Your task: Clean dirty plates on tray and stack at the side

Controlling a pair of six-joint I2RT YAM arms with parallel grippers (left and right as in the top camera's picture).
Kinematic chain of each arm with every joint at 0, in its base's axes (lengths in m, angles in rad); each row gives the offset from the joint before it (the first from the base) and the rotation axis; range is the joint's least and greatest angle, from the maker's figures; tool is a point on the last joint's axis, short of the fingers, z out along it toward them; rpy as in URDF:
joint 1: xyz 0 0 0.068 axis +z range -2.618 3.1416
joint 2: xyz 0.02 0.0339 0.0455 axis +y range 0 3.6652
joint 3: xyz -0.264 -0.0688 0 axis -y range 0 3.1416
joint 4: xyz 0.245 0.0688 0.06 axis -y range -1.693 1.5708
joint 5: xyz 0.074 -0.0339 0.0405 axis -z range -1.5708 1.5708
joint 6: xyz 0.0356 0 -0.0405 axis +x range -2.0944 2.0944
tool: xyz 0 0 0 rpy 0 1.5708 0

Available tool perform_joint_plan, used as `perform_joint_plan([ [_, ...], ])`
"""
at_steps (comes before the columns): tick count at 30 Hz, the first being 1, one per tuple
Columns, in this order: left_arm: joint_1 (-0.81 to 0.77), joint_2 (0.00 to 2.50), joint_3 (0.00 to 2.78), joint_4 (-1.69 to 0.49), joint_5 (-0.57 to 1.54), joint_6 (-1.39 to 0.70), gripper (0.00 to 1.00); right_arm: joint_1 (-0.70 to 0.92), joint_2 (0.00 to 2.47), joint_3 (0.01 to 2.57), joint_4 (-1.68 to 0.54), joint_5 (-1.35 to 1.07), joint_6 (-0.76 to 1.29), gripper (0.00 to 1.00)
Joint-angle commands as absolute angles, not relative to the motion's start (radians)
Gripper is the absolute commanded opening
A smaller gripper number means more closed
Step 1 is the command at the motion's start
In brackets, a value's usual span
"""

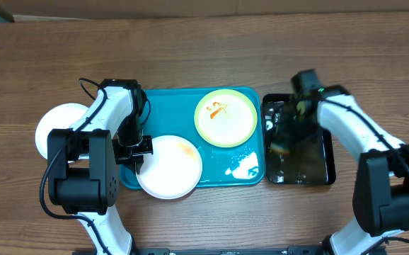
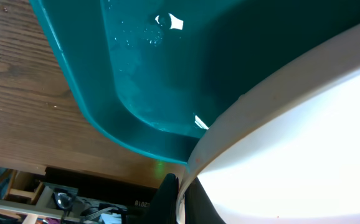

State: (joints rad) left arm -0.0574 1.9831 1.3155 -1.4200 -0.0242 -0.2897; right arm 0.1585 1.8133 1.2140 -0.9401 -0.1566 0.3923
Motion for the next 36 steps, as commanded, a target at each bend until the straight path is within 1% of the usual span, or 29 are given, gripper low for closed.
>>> perform_joint_plan([
  [1,-0.054,1.981,1.33,-1.412,-0.055,-0.318,0.04,0.101,1.809,1.266,-0.941,-0.233,0.398,0.04],
  [6,-0.054,1.981,1.33,-1.408,-0.055,-0.318,0.04,0.048,1.809,1.196,-0.894,-0.28,0.46,0.04],
  [11,-0.054,1.981,1.33,-1.406,-0.055,-0.319,0.04,0.009,1.809,1.044,-0.731,-0.434,0.485,0.04],
  [13,-0.054,1.981,1.33,-1.406,-0.055,-0.318,0.04,-0.004,1.809,0.981,-0.665,-0.482,0.528,0.04],
  [14,-0.054,1.981,1.33,-1.406,-0.055,-0.318,0.04,-0.02,1.809,0.916,-0.598,-0.52,0.572,0.04],
  [16,-0.054,1.981,1.33,-1.406,-0.055,-0.318,0.04,-0.046,1.809,0.851,-0.507,-0.578,0.596,0.04],
  [18,-0.054,1.981,1.33,-1.406,-0.055,-0.318,0.04,-0.063,1.809,0.836,-0.481,-0.606,0.594,0.04],
  [23,-0.054,1.981,1.33,-1.406,-0.055,-0.318,0.04,-0.074,1.806,0.896,-0.539,-0.657,0.432,0.04],
  [27,-0.054,1.981,1.33,-1.406,-0.055,-0.318,0.04,-0.074,1.788,1.037,-0.71,-0.656,0.277,0.04],
  [30,-0.054,1.981,1.33,-1.406,-0.055,-0.318,0.04,-0.074,1.764,1.107,-0.771,-0.645,0.257,0.04],
  [33,-0.054,1.981,1.33,-1.405,-0.055,-0.318,0.04,-0.074,1.757,1.121,-0.778,-0.641,0.26,0.04],
  [36,-0.054,1.981,1.33,-1.402,-0.055,-0.318,0.04,-0.073,1.77,1.109,-0.798,-0.566,0.261,0.04],
])
